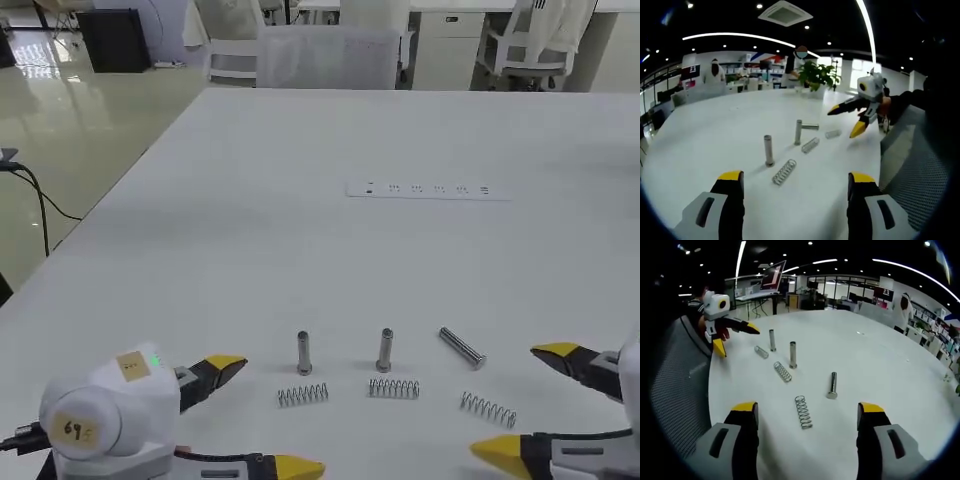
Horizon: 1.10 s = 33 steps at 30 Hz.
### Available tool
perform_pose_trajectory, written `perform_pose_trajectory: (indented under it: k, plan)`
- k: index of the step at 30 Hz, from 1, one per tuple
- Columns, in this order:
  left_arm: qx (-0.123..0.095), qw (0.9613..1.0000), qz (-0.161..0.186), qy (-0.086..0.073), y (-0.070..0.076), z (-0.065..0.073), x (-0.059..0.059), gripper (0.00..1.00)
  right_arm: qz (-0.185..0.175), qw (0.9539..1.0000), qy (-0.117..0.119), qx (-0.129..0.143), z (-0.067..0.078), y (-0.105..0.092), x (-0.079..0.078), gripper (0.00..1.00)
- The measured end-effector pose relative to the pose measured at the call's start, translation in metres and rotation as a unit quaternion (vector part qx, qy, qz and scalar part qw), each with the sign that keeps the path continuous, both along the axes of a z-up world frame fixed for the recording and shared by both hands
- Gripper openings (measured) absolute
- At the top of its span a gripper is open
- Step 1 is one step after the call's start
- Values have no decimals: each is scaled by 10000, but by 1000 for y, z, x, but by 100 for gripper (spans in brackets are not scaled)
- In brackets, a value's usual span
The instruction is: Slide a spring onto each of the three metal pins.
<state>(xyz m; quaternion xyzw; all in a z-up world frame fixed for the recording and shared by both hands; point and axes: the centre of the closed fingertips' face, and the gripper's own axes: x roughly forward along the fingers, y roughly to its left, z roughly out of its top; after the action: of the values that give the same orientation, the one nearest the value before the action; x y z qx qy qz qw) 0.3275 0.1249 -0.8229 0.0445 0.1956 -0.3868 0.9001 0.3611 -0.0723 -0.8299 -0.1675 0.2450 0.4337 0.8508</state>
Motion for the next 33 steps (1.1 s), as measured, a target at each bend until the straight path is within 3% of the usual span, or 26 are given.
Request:
perform_pose_trajectory:
  k: [11, 33]
  plan:
    - [2, 10000, -52, 24, -3, 0, -2, 81, -84, 9999, -25, 52, 8, -2, 8, 74]
    - [36, 9999, -89, 80, -2, -2, -3, 80, -37, 9997, -71, -235, 19, -2, 35, 64]
